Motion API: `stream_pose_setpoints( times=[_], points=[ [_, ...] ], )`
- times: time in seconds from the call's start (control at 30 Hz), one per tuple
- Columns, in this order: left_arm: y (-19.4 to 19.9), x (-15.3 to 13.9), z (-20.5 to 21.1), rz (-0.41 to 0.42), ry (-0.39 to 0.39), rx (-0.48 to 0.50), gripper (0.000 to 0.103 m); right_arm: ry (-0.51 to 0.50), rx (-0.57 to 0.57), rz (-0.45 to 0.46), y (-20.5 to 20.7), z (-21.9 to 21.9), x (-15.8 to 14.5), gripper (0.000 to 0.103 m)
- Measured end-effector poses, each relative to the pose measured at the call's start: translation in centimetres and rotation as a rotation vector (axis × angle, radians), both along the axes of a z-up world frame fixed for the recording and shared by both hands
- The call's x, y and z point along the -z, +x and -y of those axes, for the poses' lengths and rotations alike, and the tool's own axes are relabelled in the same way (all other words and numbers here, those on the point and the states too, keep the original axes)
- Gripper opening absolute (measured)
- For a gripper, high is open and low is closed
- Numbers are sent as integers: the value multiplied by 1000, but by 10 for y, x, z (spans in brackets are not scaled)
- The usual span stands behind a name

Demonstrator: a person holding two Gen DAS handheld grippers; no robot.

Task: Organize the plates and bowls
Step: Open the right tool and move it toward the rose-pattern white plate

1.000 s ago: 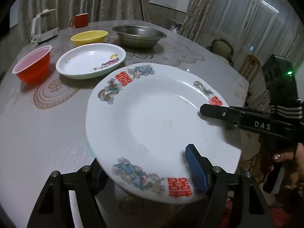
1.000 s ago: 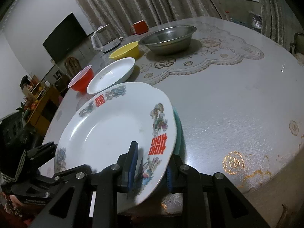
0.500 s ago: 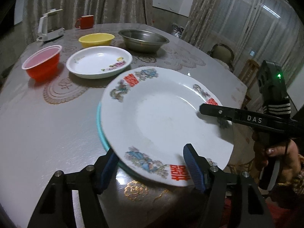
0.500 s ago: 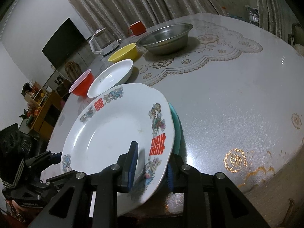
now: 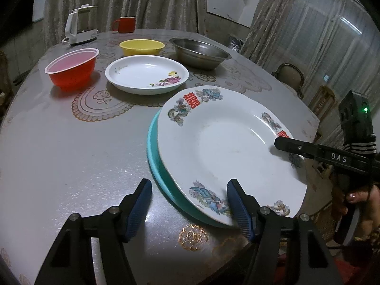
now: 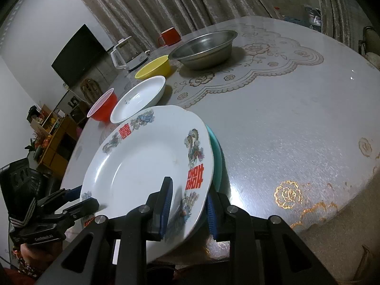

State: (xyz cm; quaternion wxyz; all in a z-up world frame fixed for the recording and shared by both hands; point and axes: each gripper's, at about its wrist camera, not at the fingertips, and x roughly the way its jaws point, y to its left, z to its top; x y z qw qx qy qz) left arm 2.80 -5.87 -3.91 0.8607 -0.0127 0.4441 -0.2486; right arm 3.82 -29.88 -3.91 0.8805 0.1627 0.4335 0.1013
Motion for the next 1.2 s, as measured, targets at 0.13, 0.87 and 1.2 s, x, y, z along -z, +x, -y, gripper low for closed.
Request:
stream_pose_setpoints(
  times=[0.13,0.87,1.2],
  points=[
    [1,1,3,-2,3,-1,67,-7,4,-1,-1,-1,0,27],
    [12,-12,-22,-29,-51,-90,86,-30,40,22,1,7,-19,31],
    [31,-22,-41,-51,-98,-179,97,-66,13,53,25,-1,-35,32]
  ],
)
